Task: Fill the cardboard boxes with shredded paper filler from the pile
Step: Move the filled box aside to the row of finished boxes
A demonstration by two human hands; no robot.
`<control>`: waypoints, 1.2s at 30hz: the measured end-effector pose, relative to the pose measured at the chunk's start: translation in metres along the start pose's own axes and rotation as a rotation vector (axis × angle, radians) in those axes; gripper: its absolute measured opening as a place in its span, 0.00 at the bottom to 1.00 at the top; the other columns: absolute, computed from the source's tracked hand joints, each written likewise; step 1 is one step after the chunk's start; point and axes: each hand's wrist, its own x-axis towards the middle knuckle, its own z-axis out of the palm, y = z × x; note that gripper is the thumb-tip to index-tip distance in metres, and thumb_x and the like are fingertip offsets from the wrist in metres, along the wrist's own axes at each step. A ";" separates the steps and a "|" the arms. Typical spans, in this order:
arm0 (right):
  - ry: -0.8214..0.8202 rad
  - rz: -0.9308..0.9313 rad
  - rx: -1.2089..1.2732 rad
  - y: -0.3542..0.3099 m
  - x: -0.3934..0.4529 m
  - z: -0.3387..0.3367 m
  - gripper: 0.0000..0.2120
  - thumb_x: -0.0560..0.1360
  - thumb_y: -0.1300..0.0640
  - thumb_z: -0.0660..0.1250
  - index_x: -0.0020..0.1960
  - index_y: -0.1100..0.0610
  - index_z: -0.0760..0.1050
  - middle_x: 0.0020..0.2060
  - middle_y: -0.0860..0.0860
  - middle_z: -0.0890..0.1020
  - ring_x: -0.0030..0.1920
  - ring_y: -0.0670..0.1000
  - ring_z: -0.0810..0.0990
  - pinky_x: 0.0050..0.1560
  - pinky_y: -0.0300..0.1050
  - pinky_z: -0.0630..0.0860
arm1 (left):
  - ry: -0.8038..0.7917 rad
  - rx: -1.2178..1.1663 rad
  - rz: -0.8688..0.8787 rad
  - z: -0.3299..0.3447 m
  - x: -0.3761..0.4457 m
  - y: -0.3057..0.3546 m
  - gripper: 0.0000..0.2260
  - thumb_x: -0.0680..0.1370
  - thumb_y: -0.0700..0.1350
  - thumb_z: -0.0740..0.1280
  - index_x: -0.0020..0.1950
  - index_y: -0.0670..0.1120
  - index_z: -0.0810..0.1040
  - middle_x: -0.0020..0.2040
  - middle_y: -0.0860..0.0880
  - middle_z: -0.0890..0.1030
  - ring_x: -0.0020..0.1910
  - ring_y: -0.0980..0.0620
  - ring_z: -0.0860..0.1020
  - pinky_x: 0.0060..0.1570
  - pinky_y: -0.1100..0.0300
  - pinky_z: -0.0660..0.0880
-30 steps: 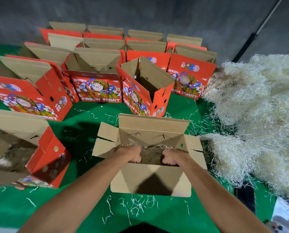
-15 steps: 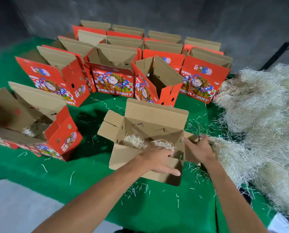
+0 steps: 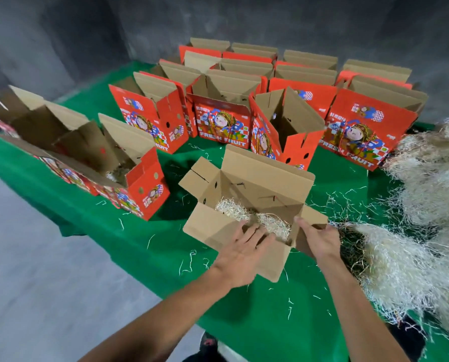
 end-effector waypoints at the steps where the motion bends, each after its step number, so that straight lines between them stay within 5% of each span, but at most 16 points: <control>1: -0.027 -0.007 0.012 -0.002 -0.002 0.001 0.25 0.63 0.35 0.77 0.42 0.51 0.70 0.40 0.54 0.79 0.40 0.52 0.78 0.36 0.44 0.74 | 0.021 -0.027 -0.002 -0.002 -0.005 -0.003 0.47 0.66 0.43 0.75 0.78 0.47 0.52 0.75 0.45 0.60 0.75 0.44 0.58 0.76 0.40 0.50; 6: -0.143 0.015 0.041 -0.010 -0.015 0.010 0.26 0.62 0.36 0.79 0.46 0.54 0.74 0.43 0.54 0.80 0.44 0.54 0.79 0.40 0.48 0.76 | 0.001 -0.075 -0.056 -0.022 -0.020 -0.016 0.34 0.72 0.43 0.66 0.77 0.56 0.61 0.75 0.54 0.69 0.73 0.52 0.66 0.75 0.46 0.59; 9: -0.163 0.015 0.031 -0.016 -0.028 0.020 0.26 0.61 0.37 0.79 0.44 0.54 0.74 0.42 0.55 0.81 0.43 0.55 0.80 0.42 0.52 0.79 | -0.039 -0.121 -0.139 -0.043 -0.025 -0.022 0.23 0.75 0.42 0.62 0.68 0.57 0.75 0.54 0.54 0.82 0.51 0.52 0.80 0.58 0.49 0.76; 13: -0.189 0.000 0.008 -0.028 -0.050 0.047 0.28 0.60 0.38 0.81 0.44 0.55 0.72 0.39 0.57 0.82 0.39 0.57 0.83 0.40 0.53 0.83 | -0.055 -0.082 -0.200 -0.063 -0.040 -0.043 0.10 0.78 0.47 0.60 0.50 0.50 0.82 0.35 0.53 0.78 0.37 0.51 0.78 0.47 0.54 0.77; 19: -0.171 -0.100 0.052 -0.029 -0.082 0.093 0.32 0.65 0.43 0.80 0.52 0.70 0.77 0.39 0.61 0.83 0.36 0.54 0.80 0.38 0.46 0.76 | -0.086 0.025 -0.258 -0.074 -0.058 -0.082 0.06 0.78 0.48 0.65 0.46 0.50 0.81 0.34 0.52 0.77 0.34 0.52 0.77 0.43 0.56 0.71; 22: -0.178 -0.153 0.052 -0.037 -0.091 0.109 0.23 0.69 0.46 0.78 0.46 0.66 0.79 0.38 0.59 0.84 0.37 0.55 0.82 0.46 0.58 0.81 | -0.108 0.042 -0.272 -0.077 -0.065 -0.099 0.04 0.77 0.47 0.65 0.45 0.49 0.80 0.33 0.53 0.76 0.32 0.53 0.75 0.41 0.56 0.69; 26: -0.152 -0.131 0.121 -0.048 -0.098 0.126 0.22 0.71 0.51 0.78 0.58 0.60 0.74 0.51 0.57 0.83 0.51 0.58 0.82 0.57 0.57 0.79 | -0.122 0.052 -0.278 -0.078 -0.070 -0.121 0.04 0.78 0.47 0.66 0.48 0.52 0.81 0.37 0.54 0.79 0.38 0.50 0.77 0.41 0.57 0.68; 36: -0.059 -0.168 0.032 -0.074 -0.104 0.171 0.20 0.74 0.54 0.74 0.62 0.57 0.73 0.55 0.57 0.83 0.54 0.58 0.82 0.55 0.52 0.79 | -0.071 0.064 -0.327 -0.075 -0.077 -0.165 0.10 0.73 0.49 0.67 0.53 0.52 0.81 0.45 0.51 0.82 0.44 0.49 0.78 0.48 0.53 0.67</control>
